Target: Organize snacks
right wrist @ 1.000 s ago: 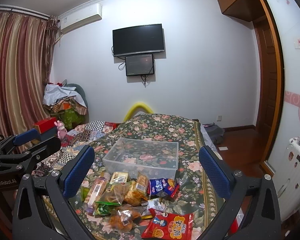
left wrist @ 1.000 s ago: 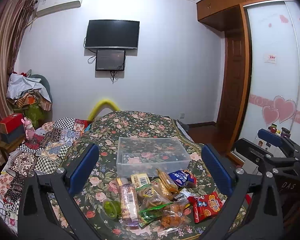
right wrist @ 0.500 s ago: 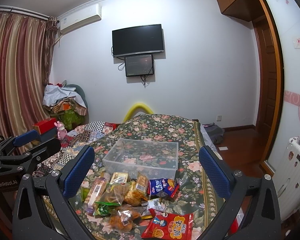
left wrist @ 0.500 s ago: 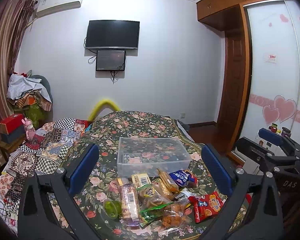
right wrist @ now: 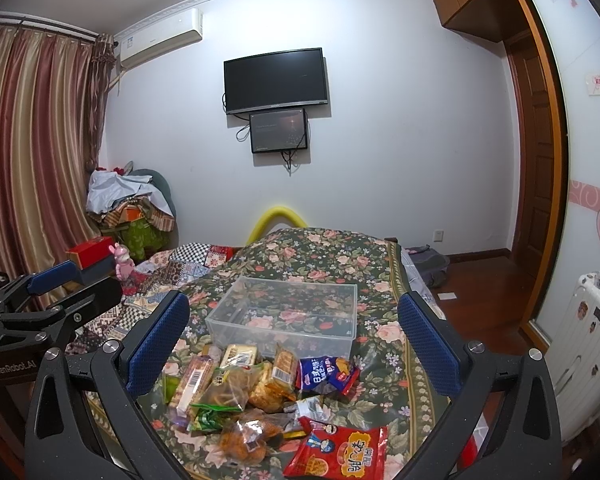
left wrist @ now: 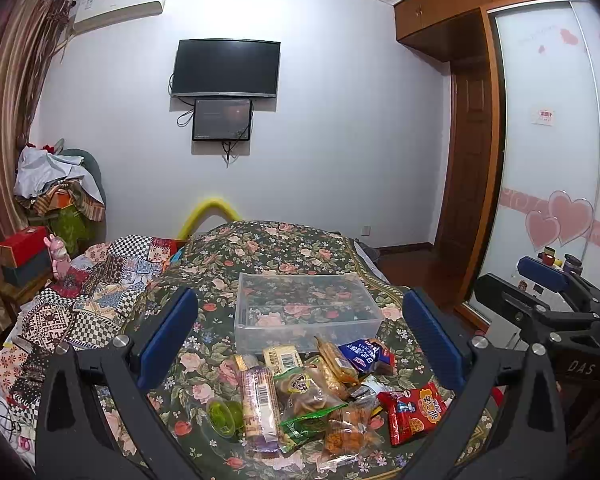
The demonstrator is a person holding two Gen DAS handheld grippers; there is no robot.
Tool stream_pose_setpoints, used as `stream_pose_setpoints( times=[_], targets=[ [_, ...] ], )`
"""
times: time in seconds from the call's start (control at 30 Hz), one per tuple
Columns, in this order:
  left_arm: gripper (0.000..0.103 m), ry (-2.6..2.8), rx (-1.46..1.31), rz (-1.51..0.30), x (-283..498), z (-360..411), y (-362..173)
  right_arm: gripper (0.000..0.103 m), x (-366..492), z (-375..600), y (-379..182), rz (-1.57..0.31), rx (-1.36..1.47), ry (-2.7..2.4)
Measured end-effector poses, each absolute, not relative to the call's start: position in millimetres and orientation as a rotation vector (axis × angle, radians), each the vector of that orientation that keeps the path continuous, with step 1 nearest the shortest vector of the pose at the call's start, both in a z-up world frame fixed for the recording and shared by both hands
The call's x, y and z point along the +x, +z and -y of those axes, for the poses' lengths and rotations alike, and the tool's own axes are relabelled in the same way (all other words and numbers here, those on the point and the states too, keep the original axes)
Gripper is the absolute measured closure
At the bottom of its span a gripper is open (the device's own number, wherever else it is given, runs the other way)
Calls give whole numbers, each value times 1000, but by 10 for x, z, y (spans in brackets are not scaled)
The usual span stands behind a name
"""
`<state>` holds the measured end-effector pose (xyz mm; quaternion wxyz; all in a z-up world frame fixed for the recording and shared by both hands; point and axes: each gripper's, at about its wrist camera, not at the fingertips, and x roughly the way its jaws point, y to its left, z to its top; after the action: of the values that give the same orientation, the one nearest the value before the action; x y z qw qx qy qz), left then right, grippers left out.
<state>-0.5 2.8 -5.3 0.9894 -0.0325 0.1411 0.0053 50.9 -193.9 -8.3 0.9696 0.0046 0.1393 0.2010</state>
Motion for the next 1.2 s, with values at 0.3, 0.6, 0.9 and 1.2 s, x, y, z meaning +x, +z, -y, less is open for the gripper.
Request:
stream_pose_setpoints(
  times=[0.3,0.6,0.9,1.2],
  targets=[
    [0,12,-65,-284,-5,-31,-66,0,503,1929,-80,-286,17,405],
    [0,14,-67,-286,1,-35,-95,0,515,1921,-110,-291,15,413],
    [0,6,-63,-314,60,-66,-169,0,537,1914,-149,-306,19,412],
    [12,17,-58,-408,225,-270,-381,0,798,1962,-389,-436,51,428]
  ],
)
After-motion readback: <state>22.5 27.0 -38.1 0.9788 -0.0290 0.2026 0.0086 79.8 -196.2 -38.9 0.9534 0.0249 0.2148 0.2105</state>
